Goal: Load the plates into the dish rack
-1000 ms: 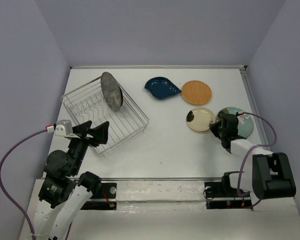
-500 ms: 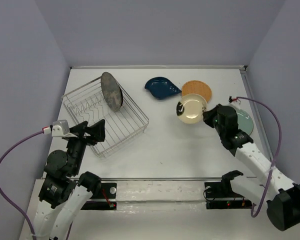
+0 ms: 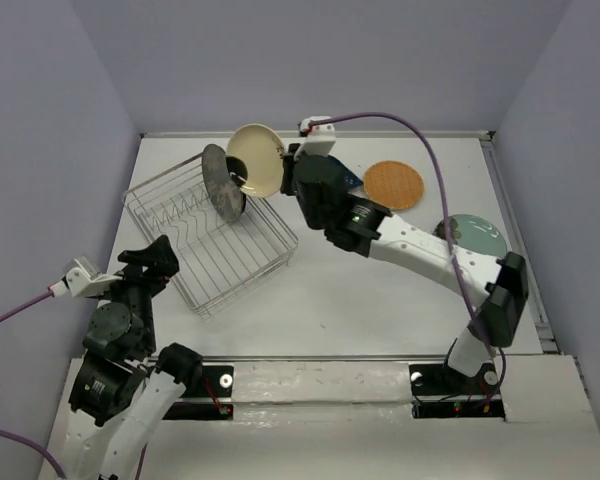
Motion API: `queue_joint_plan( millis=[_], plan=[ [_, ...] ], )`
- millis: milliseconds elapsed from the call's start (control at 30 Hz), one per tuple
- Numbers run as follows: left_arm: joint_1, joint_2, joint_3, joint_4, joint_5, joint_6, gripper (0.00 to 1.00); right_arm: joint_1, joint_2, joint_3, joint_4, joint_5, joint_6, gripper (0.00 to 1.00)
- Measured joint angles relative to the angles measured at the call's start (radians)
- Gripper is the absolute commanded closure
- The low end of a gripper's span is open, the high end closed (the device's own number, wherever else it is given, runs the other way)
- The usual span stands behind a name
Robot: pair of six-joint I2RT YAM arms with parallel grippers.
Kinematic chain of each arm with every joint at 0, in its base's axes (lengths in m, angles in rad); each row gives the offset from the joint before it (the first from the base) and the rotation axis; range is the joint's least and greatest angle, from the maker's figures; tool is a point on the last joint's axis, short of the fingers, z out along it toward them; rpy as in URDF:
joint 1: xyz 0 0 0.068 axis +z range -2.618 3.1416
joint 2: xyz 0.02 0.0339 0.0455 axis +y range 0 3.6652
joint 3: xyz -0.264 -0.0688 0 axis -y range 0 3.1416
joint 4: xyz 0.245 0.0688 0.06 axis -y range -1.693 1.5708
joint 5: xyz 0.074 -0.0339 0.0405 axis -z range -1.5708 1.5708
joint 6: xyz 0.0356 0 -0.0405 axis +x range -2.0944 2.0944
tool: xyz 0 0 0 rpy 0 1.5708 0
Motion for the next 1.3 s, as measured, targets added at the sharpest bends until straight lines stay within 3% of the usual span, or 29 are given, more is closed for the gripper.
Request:
queue_joint_plan(
  millis=[333, 500, 800, 1300],
  plan=[
    [-0.003, -0.033, 0.035, -0.096, -0.138, -0.089, 0.01, 0.140, 0.611, 0.642, 0.003, 0.206, -0.339, 0.93],
    [-0.009, -0.045, 0.048, -0.131, -0.174, -0.117, 0.01, 0.161, 0.816, 0.871, 0.011, 0.257, -0.491, 0.93],
    [-0.020, -0.049, 0.050, -0.143, -0.189, -0.132, 0.01, 0.159, 0.964, 0.951, 0.133, 0.283, -0.687, 0.93],
    [-0.022, -0.049, 0.050, -0.142, -0.169, -0.127, 0.01, 0.144, 1.020, 0.964, 0.192, 0.286, -0.722, 0.93]
  ],
)
